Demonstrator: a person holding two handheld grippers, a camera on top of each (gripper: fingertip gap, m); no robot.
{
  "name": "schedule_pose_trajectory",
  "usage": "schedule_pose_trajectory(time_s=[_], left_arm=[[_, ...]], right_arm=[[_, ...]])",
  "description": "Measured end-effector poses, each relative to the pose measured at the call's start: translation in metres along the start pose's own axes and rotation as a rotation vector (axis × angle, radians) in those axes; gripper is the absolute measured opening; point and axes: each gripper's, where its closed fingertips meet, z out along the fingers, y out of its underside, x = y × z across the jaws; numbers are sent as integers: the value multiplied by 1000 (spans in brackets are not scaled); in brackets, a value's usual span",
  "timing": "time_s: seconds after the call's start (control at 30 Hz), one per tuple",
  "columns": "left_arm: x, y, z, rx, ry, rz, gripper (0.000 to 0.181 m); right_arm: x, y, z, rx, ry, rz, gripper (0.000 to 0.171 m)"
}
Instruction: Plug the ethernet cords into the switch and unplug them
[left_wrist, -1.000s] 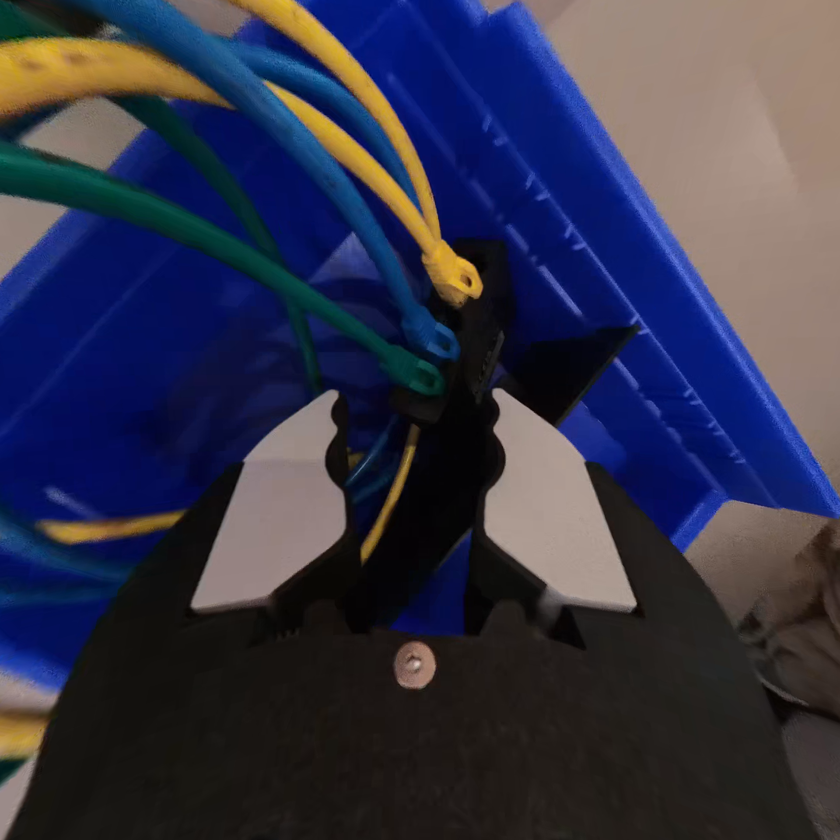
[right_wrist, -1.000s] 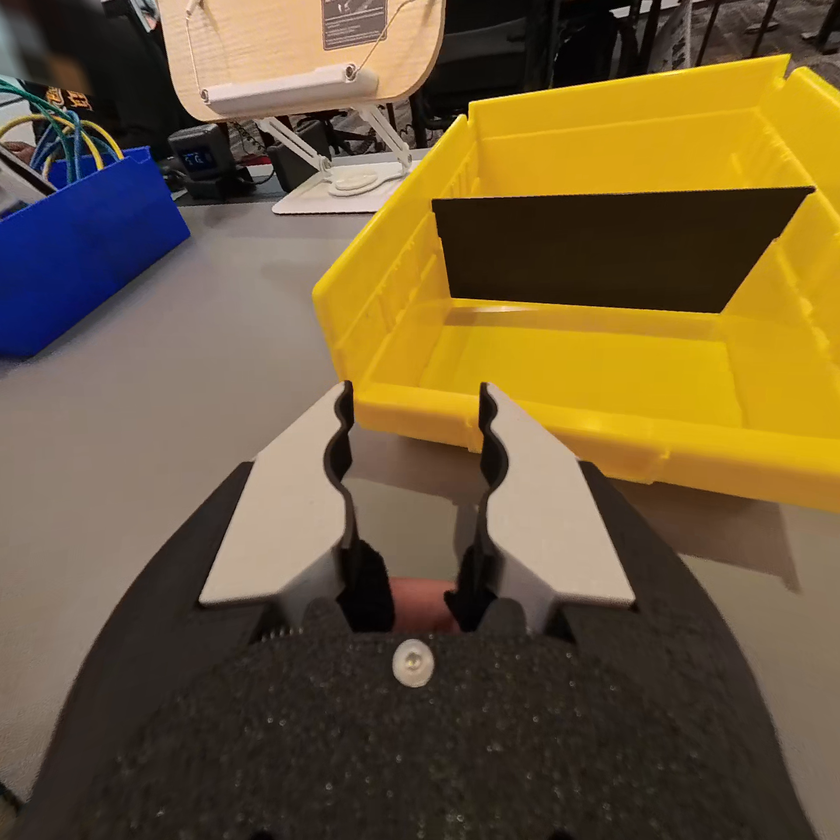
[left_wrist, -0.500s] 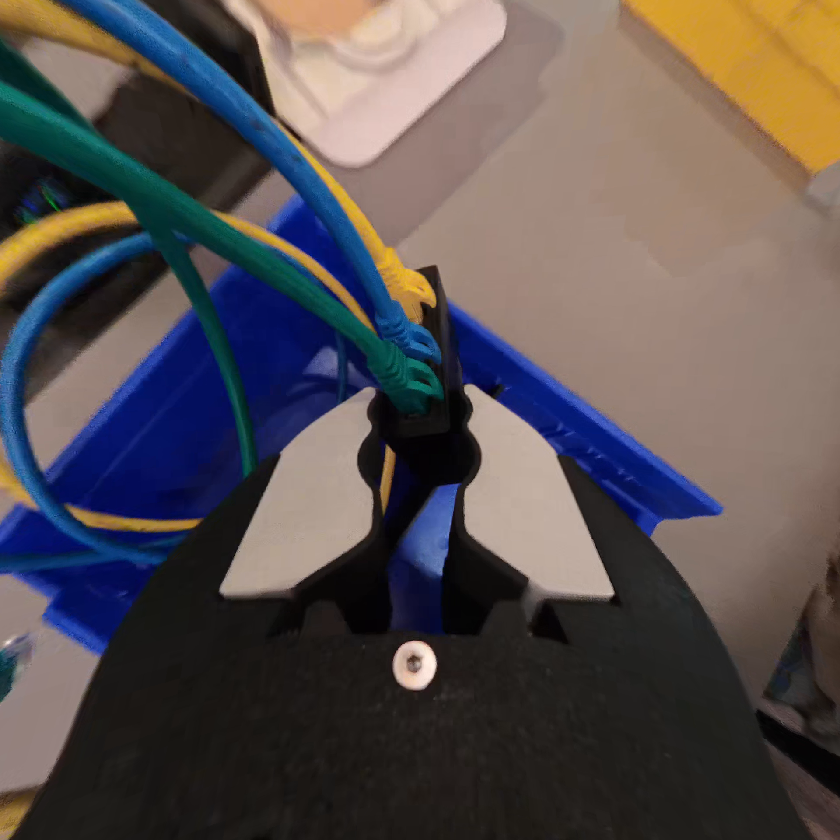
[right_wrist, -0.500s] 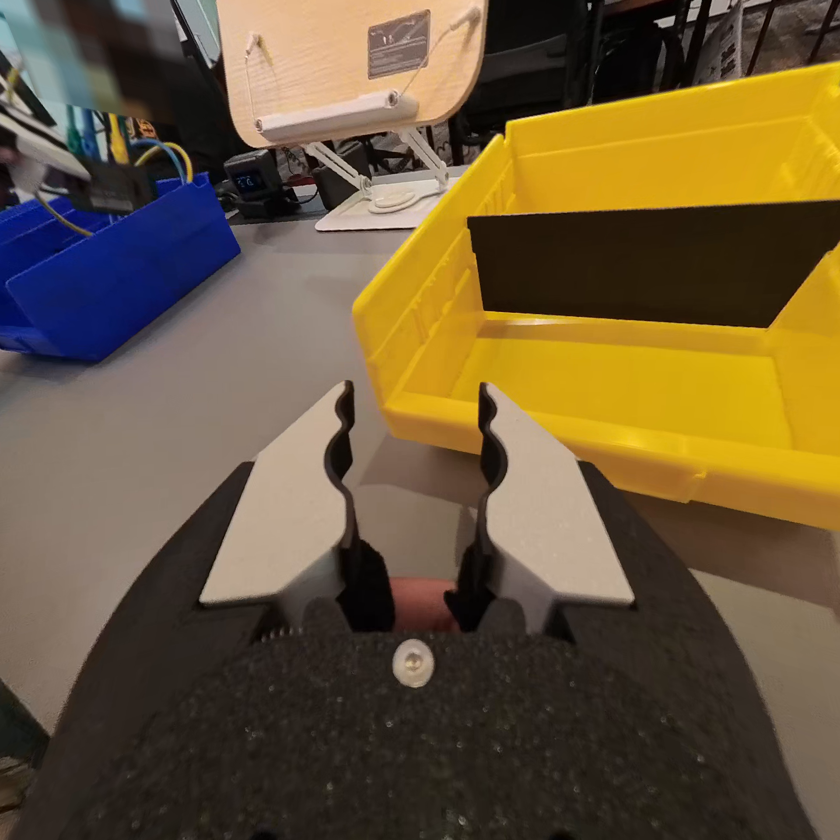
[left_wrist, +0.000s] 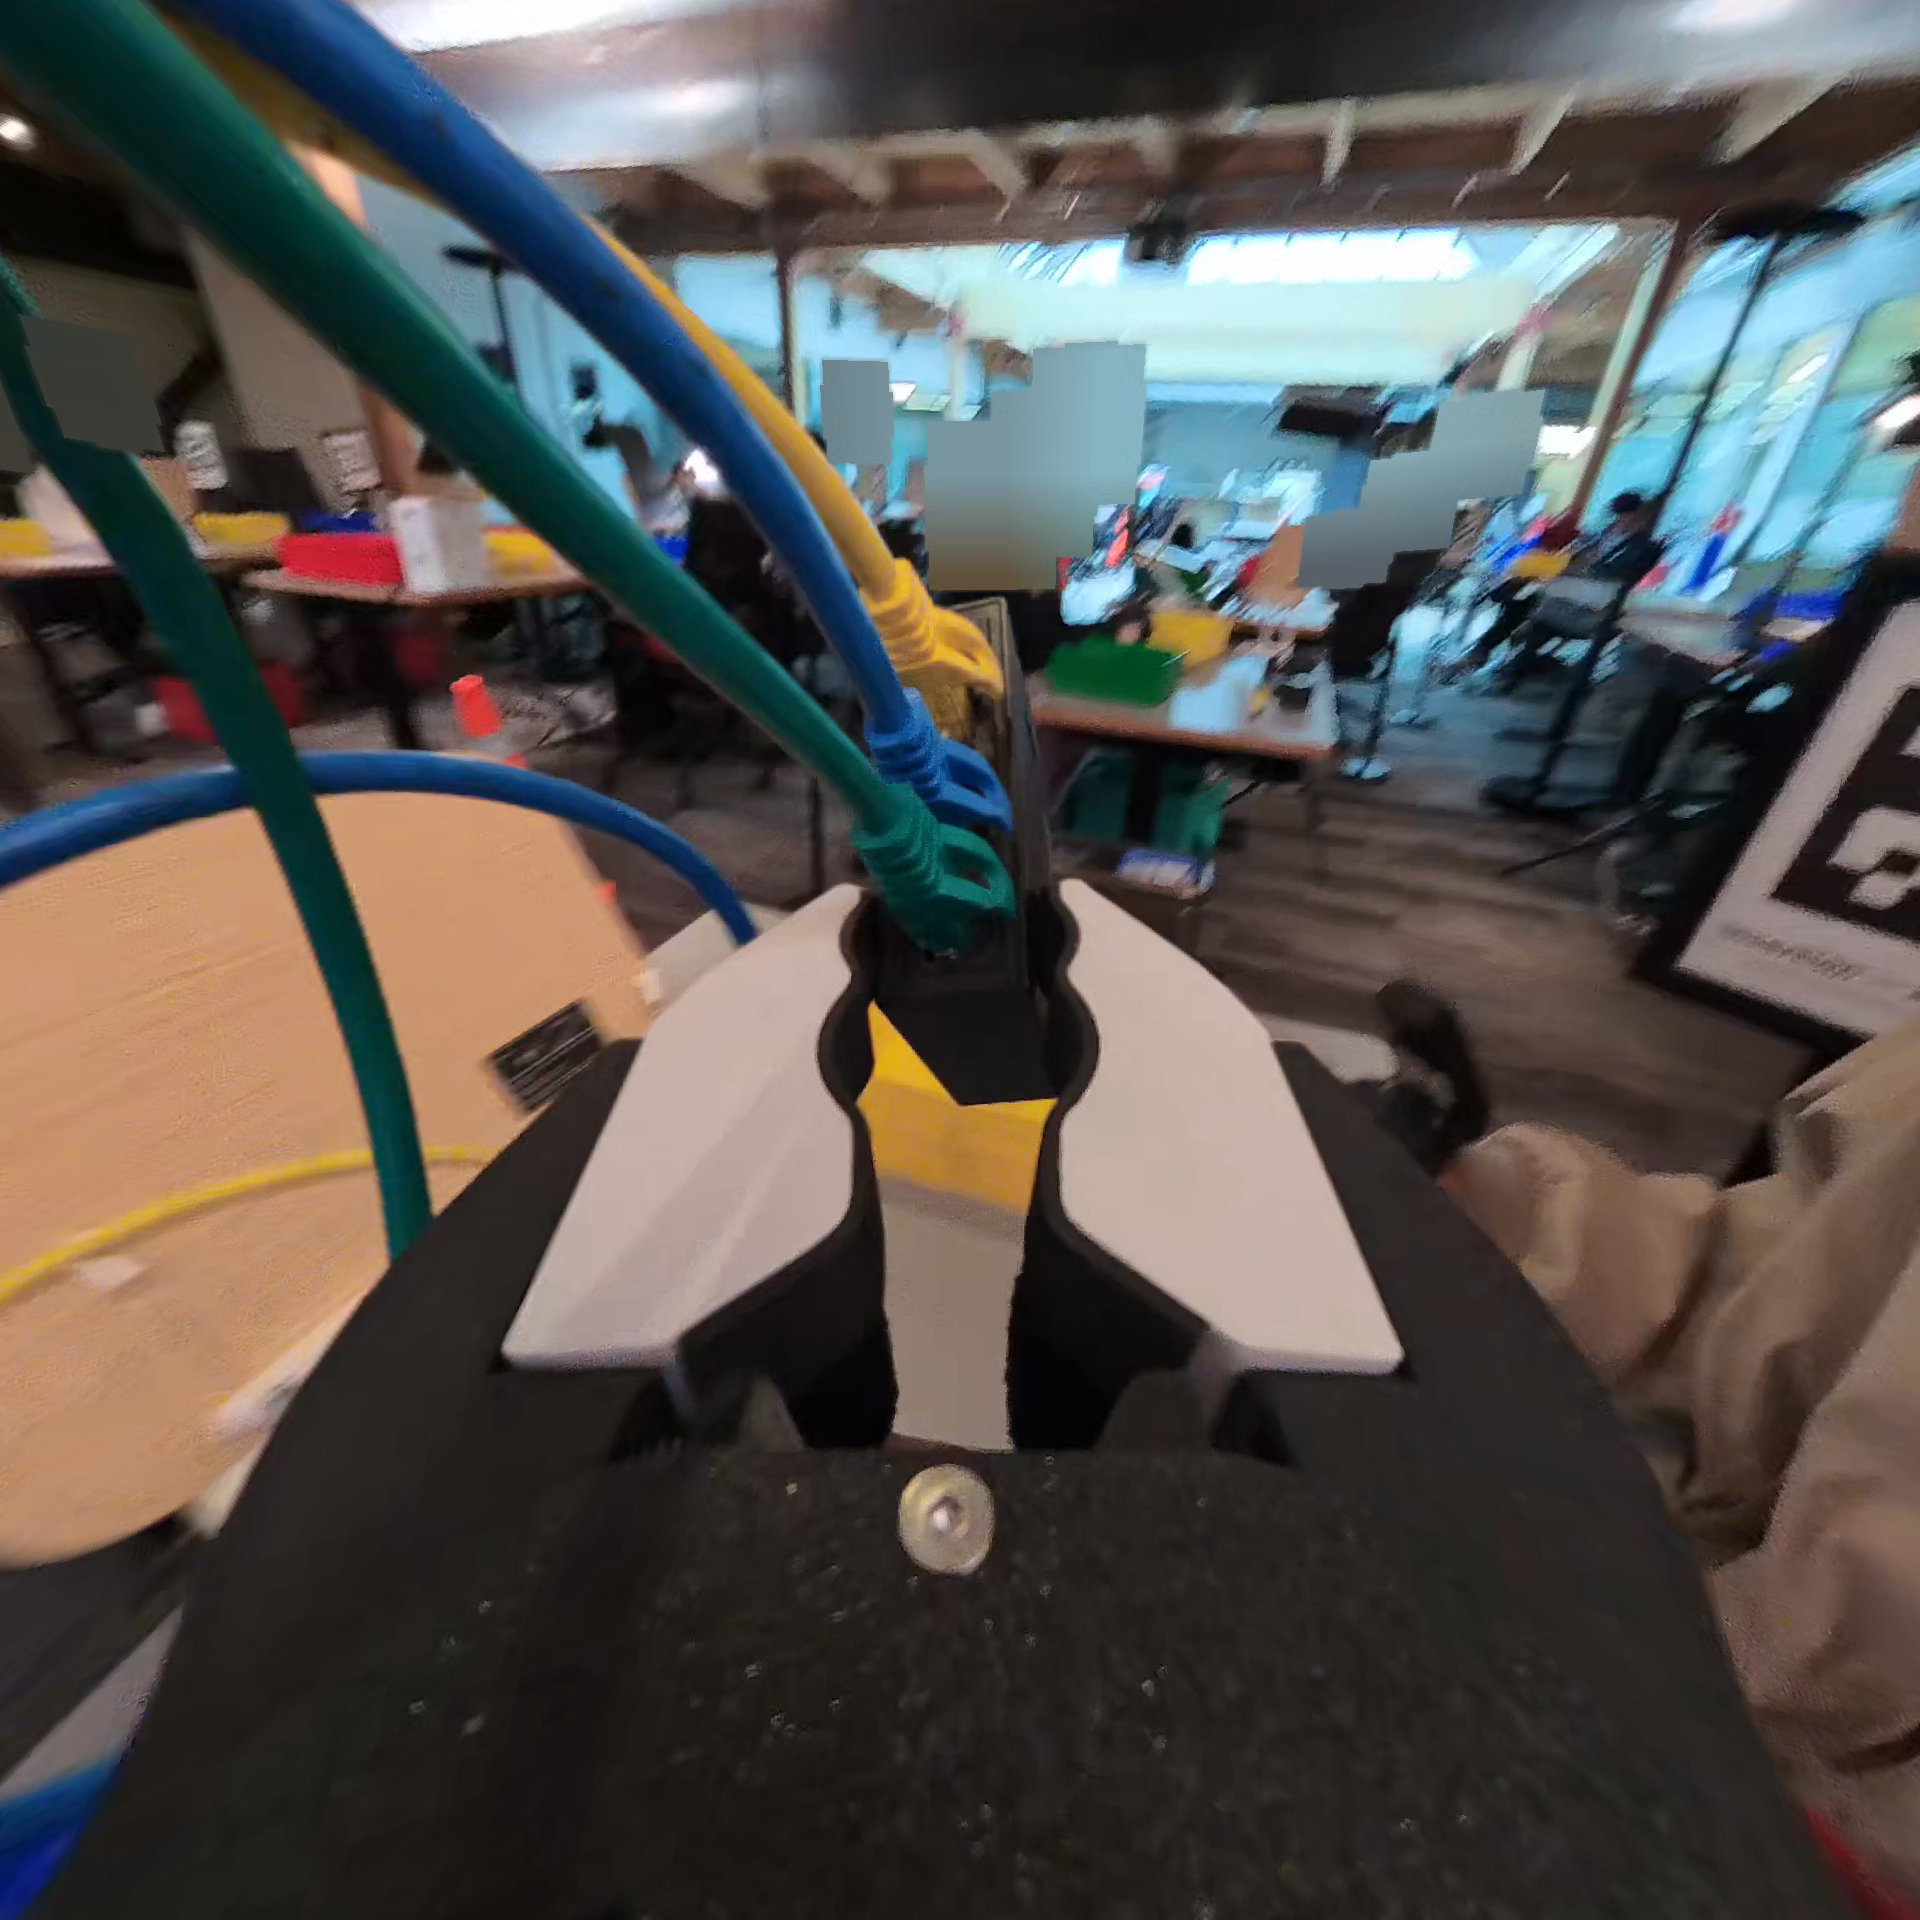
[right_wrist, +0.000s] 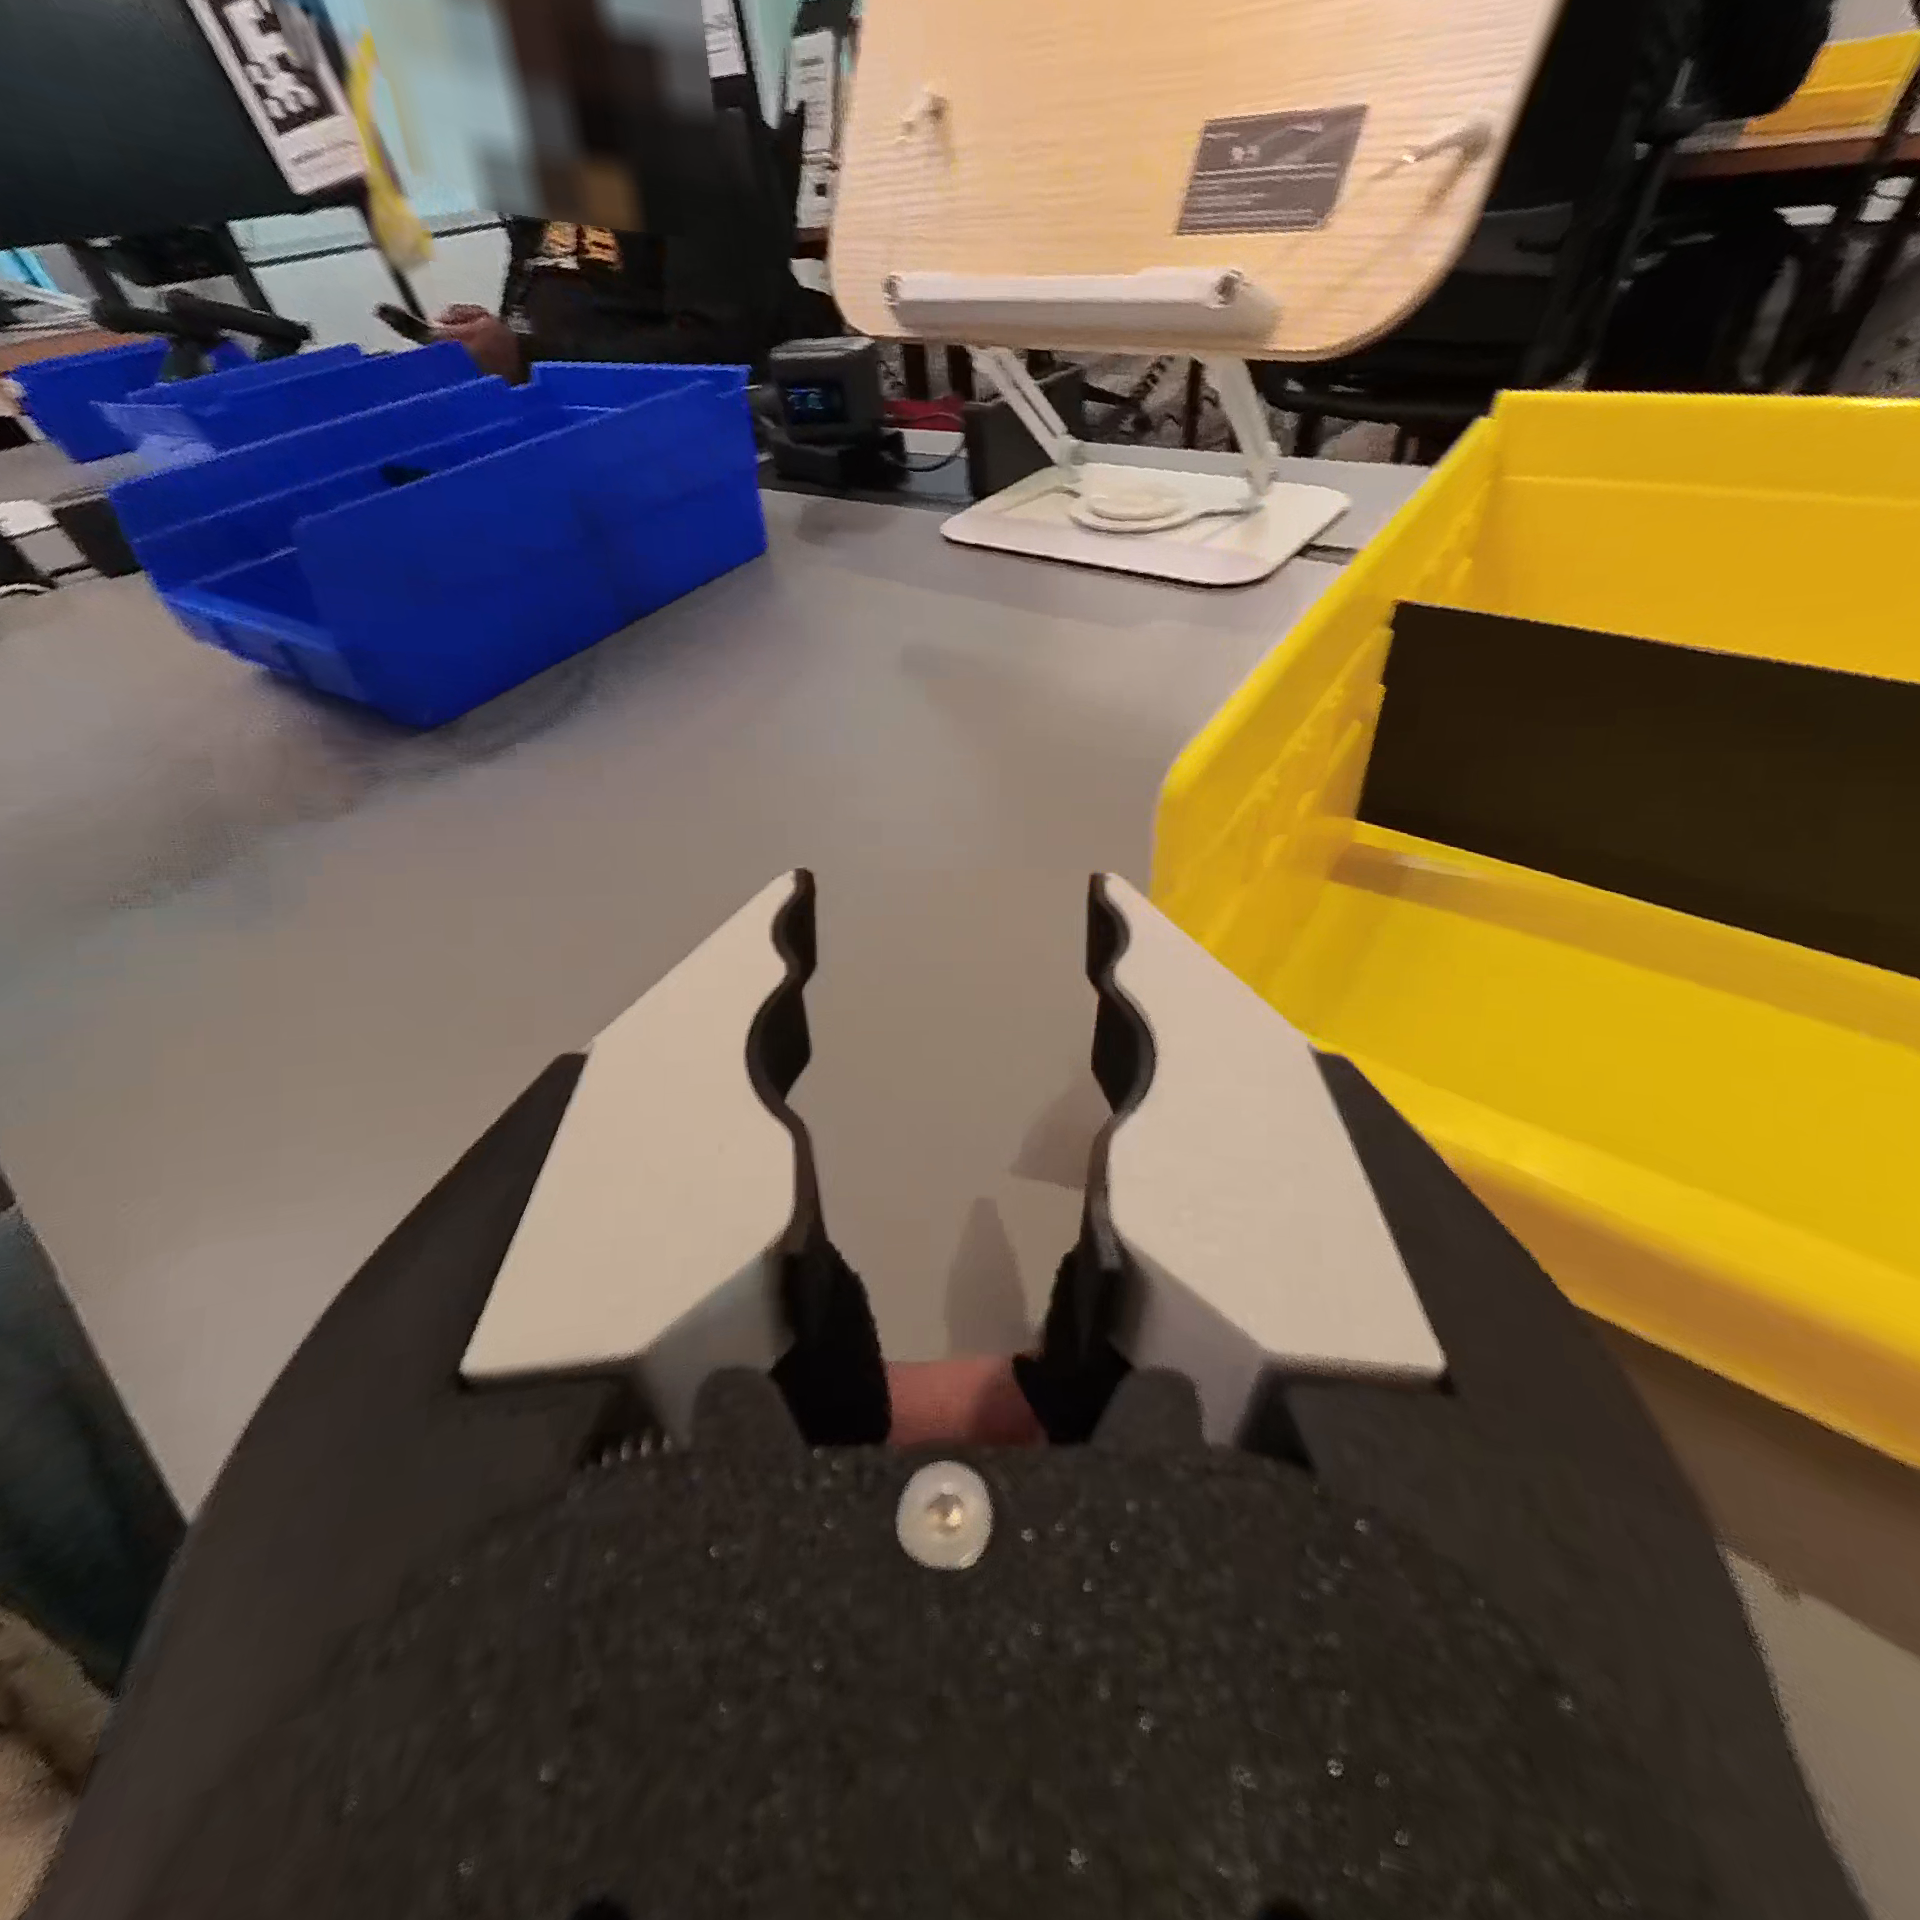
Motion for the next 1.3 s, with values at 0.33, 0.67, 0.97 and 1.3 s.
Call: schedule_pose_trajectory(time_s=[0.33, 0.67, 0.97, 1.3], left_arm=[[13, 133, 130, 116, -139, -582, 29], [33, 264, 141, -63, -321, -958, 28], [43, 262, 133, -121, -230, -1027, 28], [96, 228, 91, -262, 52, -894, 36]], right_arm=[[5, -19, 2, 58, 230, -311, 56], [-21, -58, 59, 17, 642, -1146, 53], [-21, -66, 80, 27, 717, -1183, 33], [0, -66, 60, 95, 637, -1041, 26]])
